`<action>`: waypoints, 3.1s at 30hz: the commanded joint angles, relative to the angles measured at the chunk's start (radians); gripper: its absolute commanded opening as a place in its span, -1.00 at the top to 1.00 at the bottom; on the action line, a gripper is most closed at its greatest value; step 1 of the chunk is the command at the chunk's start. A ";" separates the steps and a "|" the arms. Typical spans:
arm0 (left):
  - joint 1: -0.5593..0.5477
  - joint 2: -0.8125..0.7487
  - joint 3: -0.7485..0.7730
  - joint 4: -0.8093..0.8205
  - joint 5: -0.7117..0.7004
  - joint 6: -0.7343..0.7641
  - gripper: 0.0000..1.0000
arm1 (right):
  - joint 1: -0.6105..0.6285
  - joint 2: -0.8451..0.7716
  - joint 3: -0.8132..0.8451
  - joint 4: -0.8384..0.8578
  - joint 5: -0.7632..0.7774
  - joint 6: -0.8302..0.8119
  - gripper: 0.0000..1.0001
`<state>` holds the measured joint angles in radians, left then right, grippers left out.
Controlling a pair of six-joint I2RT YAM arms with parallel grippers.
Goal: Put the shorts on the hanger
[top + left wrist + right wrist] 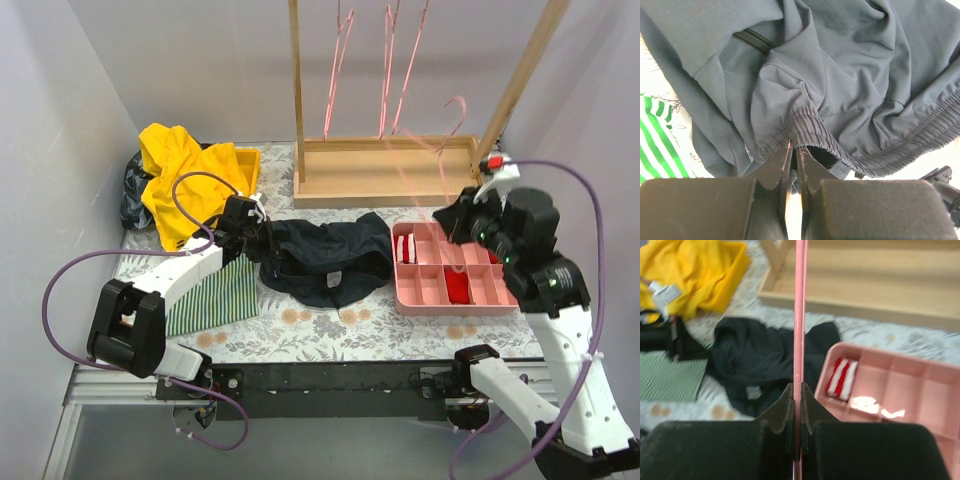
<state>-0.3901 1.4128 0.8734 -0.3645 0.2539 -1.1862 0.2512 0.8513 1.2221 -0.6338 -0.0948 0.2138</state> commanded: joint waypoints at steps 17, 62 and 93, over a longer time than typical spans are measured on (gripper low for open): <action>0.003 0.133 0.133 -0.053 -0.123 -0.029 1.00 | 0.263 -0.107 -0.167 -0.156 -0.442 0.042 0.97; -0.016 -0.110 0.139 -0.203 -0.174 0.045 1.00 | 0.640 0.127 -0.170 -0.020 -0.081 -0.023 0.97; -0.243 -0.419 0.052 -0.314 -0.387 0.000 0.29 | 0.666 0.348 -0.553 0.921 -0.284 -0.102 0.97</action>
<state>-0.6308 1.0416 0.9779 -0.7658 -0.1246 -1.1896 0.9115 1.1755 0.6731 0.0692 -0.3470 0.1047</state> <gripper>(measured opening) 0.283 0.061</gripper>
